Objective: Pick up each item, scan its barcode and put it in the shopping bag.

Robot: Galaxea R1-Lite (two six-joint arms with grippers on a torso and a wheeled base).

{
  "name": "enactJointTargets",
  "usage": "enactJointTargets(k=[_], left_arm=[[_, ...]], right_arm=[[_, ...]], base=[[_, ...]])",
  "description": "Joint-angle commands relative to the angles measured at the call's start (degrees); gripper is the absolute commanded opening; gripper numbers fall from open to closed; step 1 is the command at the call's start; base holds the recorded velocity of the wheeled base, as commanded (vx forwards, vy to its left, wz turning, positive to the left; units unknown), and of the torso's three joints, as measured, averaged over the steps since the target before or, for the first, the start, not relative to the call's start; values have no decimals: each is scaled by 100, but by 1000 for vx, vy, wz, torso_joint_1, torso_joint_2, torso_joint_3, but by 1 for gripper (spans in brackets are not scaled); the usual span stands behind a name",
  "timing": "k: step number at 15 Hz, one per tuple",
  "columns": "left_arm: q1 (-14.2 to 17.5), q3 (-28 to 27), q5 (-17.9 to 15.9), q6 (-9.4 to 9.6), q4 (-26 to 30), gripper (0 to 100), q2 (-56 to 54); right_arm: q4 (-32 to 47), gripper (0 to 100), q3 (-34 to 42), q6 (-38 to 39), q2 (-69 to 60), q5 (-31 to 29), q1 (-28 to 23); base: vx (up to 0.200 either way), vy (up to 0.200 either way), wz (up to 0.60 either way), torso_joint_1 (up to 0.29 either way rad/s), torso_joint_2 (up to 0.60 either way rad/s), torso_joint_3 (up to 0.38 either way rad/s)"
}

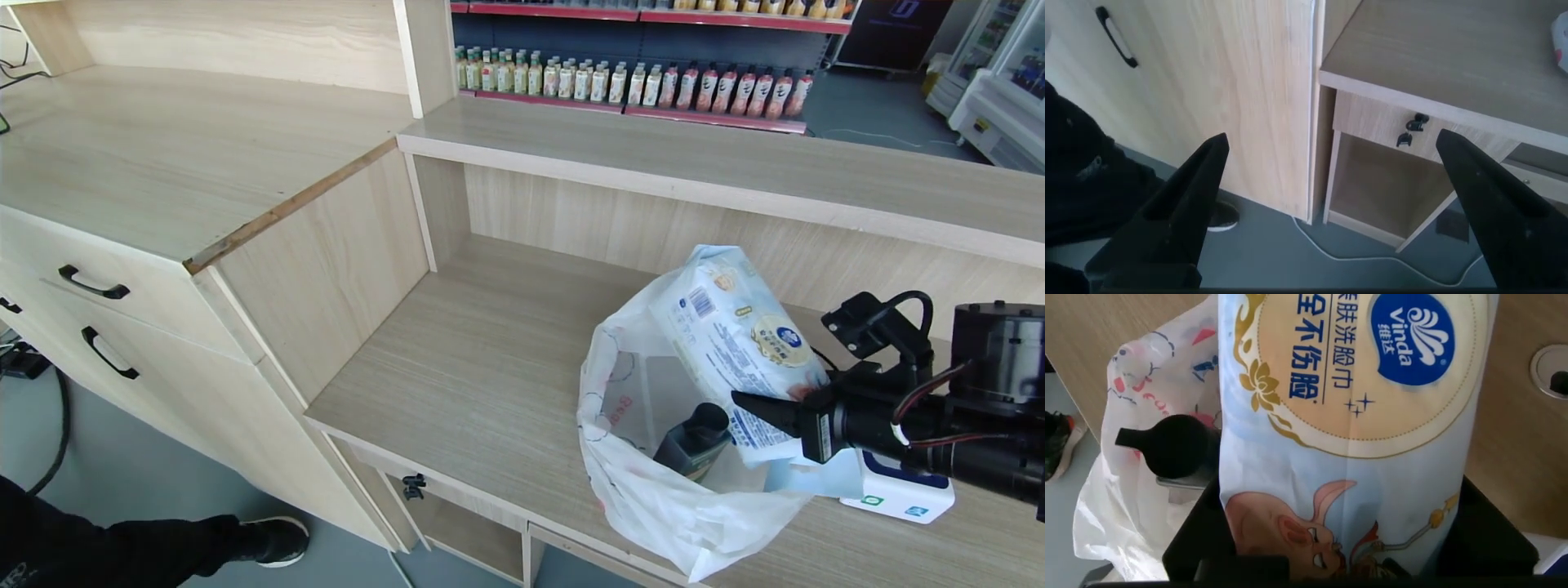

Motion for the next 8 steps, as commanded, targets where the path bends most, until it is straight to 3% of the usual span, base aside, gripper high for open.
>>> enactJointTargets(k=[1, 8], left_arm=[[4, 0, 7, 0, -7, 100, 0], [4, 0, 7, 0, -7, 100, 0]], right_arm=[[-5, 0, 193, -213, 99, 1, -73], [4, 0, 272, -274, 169, 1, -108]], base=[[0, 0, 0, 0, 0, 0], [0, 0, 0, 0, 0, 0]])
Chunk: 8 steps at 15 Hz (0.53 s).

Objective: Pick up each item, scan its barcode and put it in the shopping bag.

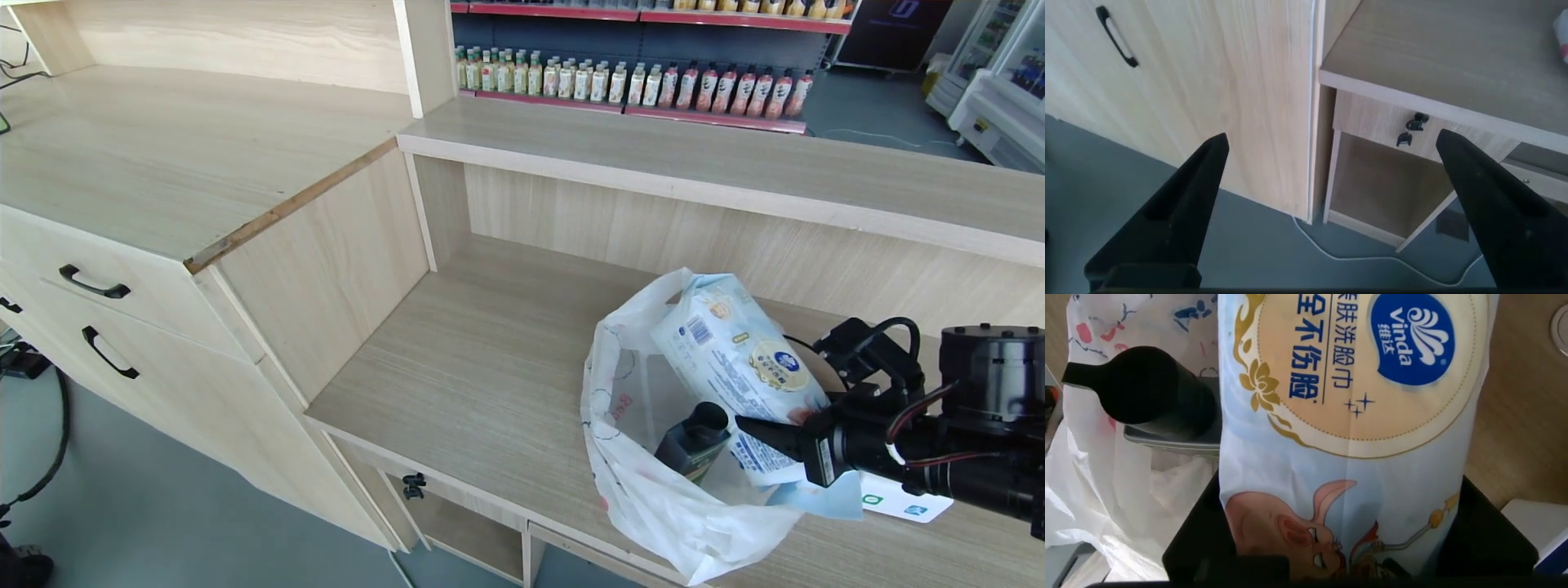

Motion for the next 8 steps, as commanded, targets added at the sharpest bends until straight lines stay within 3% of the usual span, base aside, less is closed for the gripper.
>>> enactJointTargets(k=[1, 8], left_arm=[[0, 0, -4, 0, -5, 100, 0], [0, 0, -4, 0, 4, 100, 0]], right_arm=[[6, 0, 3, -3, 29, 1, 1], [24, 0, 11, -83, 117, 1, 1]], base=[[0, 0, 0, 0, 0, 0], [0, 0, 0, 0, 0, 0]])
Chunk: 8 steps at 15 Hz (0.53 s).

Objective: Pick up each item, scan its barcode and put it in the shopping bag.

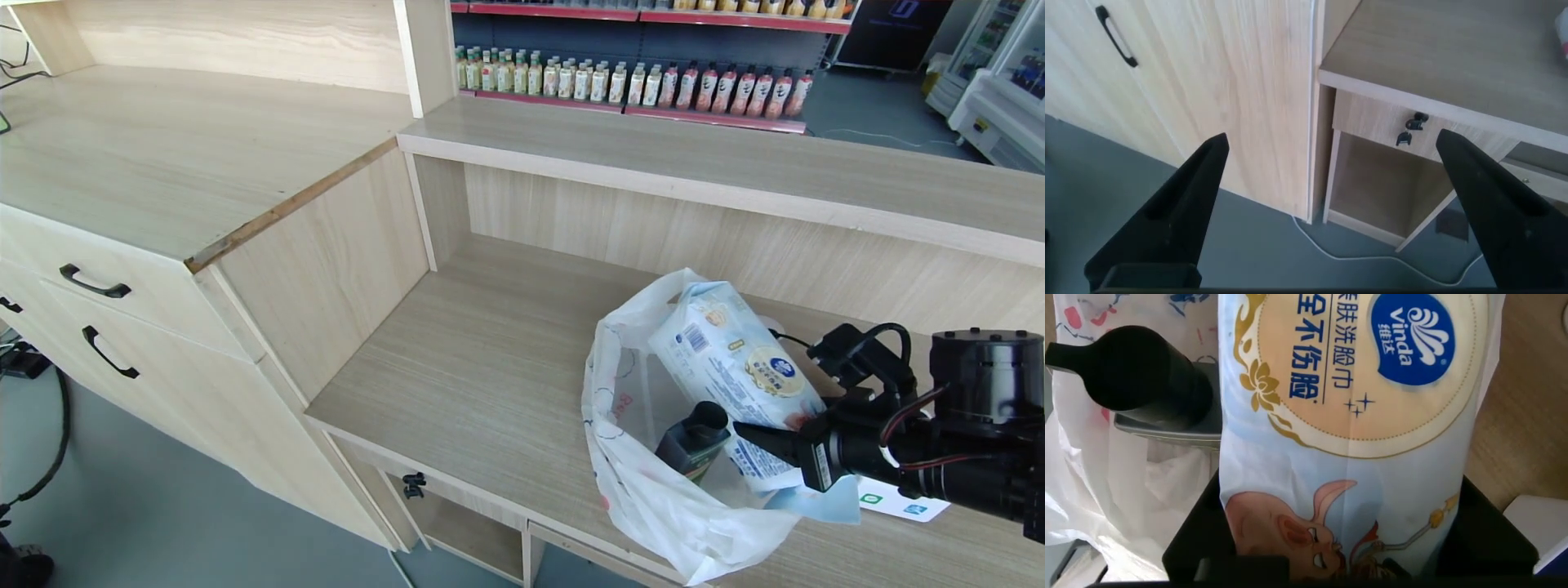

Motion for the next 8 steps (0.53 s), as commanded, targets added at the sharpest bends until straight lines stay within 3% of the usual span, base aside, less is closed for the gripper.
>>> enactJointTargets(k=[1, 4, 5, 8], left_arm=[[4, 0, -1, 0, 4, 100, 0], [4, 0, -1, 0, -5, 100, 0], [4, 0, -1, 0, 4, 100, 0], [4, 0, 7, 0, 4, 100, 0]], right_arm=[[-1, 0, 0, -1, 30, 10, 3], [-10, 0, -8, -1, 39, 80, 3], [-18, 100, -8, -1, 39, 141, 3], [-27, 100, 0, -115, -14, 159, 3]], base=[[0, 0, 0, 0, 0, 0], [0, 0, 0, 0, 0, 0], [0, 0, 0, 0, 0, 0], [0, 0, 0, 0, 0, 0]])
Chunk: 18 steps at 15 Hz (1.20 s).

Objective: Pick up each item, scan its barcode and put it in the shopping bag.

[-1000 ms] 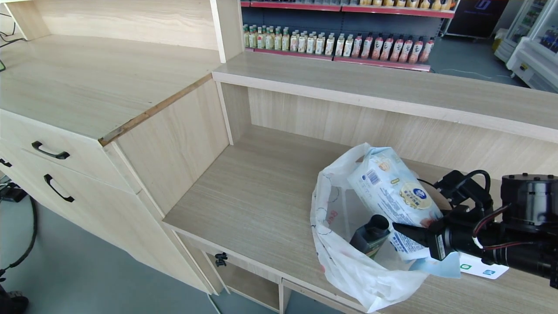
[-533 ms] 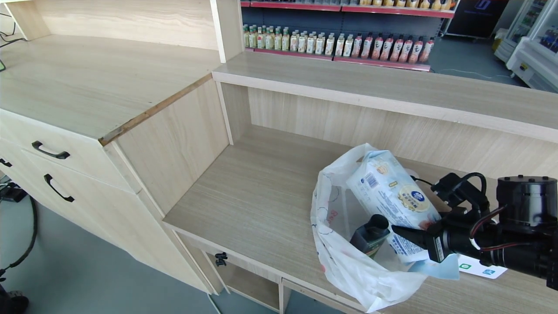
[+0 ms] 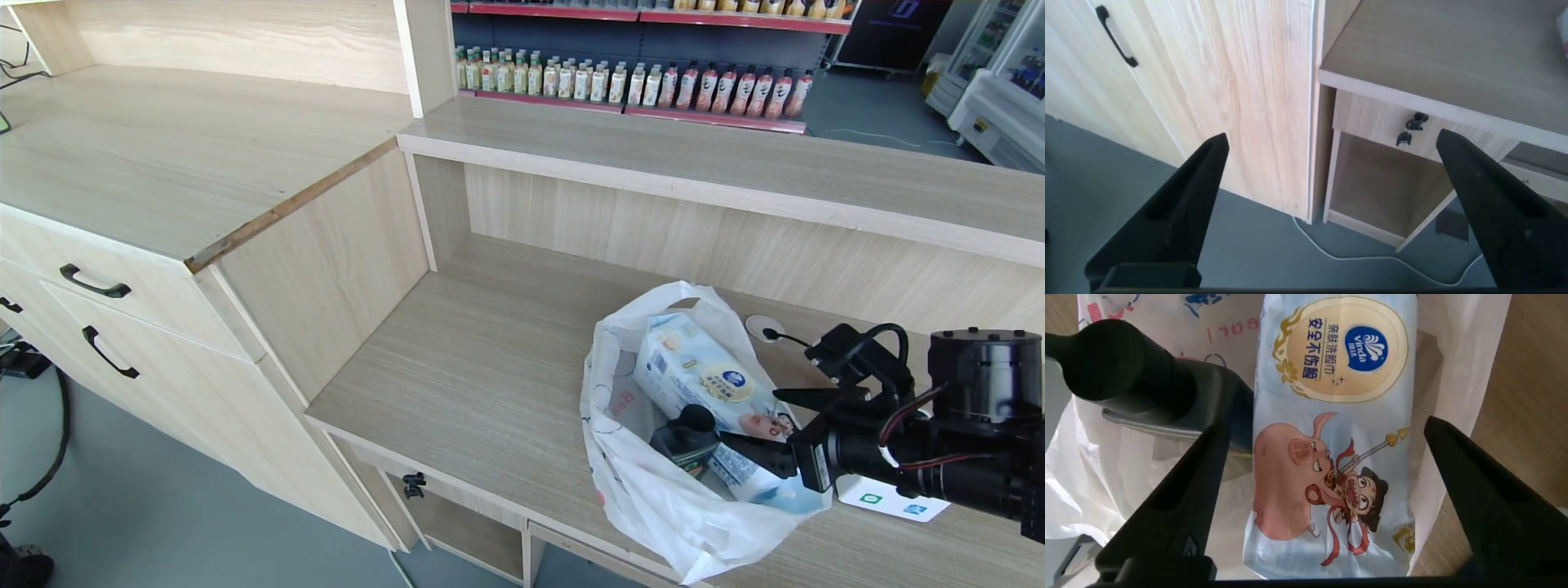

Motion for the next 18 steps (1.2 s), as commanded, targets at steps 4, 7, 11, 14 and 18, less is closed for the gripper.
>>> enactJointTargets(k=[4, 7, 11, 14, 18], left_arm=[[4, 0, -1, 0, -5, 100, 0], [4, 0, 7, 0, 4, 100, 0], [4, 0, -1, 0, -5, 100, 0], [4, 0, -1, 0, 4, 100, 0], [4, 0, -1, 0, 4, 100, 0]], right_arm=[[-290, 100, -202, -383, -239, 3, 21], [-449, 100, -431, -1025, -881, -6, -76], [-431, 100, -800, -1174, -1654, 73, -243], [-361, 100, -1441, -1210, -1760, 108, -234], [606, 100, -2171, -735, -2103, -964, -199]], base=[[0, 0, 0, 0, 0, 0], [0, 0, 0, 0, 0, 0], [0, 0, -300, 2, 2, 0], [0, 0, -600, -1, 4, 1], [0, 0, -600, 4, 0, 2]])
